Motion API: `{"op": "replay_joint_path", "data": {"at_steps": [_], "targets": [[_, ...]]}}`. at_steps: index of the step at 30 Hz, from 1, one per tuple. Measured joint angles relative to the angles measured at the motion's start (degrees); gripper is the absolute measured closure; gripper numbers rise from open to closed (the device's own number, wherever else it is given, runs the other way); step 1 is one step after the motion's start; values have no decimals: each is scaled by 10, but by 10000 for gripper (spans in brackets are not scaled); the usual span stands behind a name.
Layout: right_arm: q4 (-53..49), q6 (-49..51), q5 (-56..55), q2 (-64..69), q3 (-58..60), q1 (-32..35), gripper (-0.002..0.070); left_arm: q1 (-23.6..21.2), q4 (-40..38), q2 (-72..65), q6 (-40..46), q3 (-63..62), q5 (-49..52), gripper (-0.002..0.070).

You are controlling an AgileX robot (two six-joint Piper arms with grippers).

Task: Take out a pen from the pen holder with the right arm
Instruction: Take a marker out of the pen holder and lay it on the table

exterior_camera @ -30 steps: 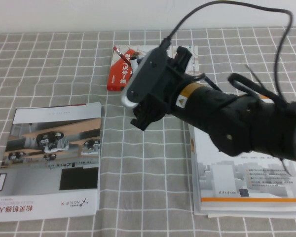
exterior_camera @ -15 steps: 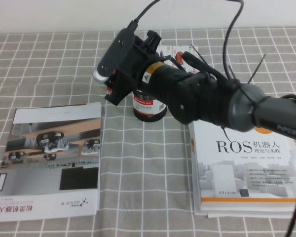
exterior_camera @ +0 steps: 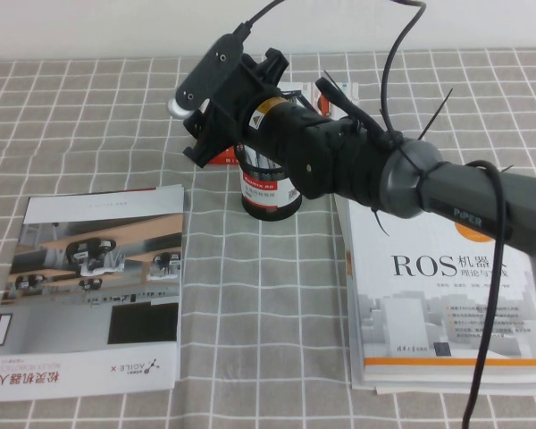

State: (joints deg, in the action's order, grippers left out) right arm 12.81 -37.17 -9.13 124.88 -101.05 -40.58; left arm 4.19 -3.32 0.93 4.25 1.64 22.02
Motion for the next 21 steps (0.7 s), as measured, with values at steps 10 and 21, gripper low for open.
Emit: {"op": "replay_joint_path", "data": {"at_steps": [10, 21], "targets": [[16, 0, 8, 16, -12, 3, 316, 0, 0, 0, 0, 0, 0, 678], [41, -30, 8, 16, -12, 8, 418, 0, 0, 0, 0, 0, 0, 678]]}}
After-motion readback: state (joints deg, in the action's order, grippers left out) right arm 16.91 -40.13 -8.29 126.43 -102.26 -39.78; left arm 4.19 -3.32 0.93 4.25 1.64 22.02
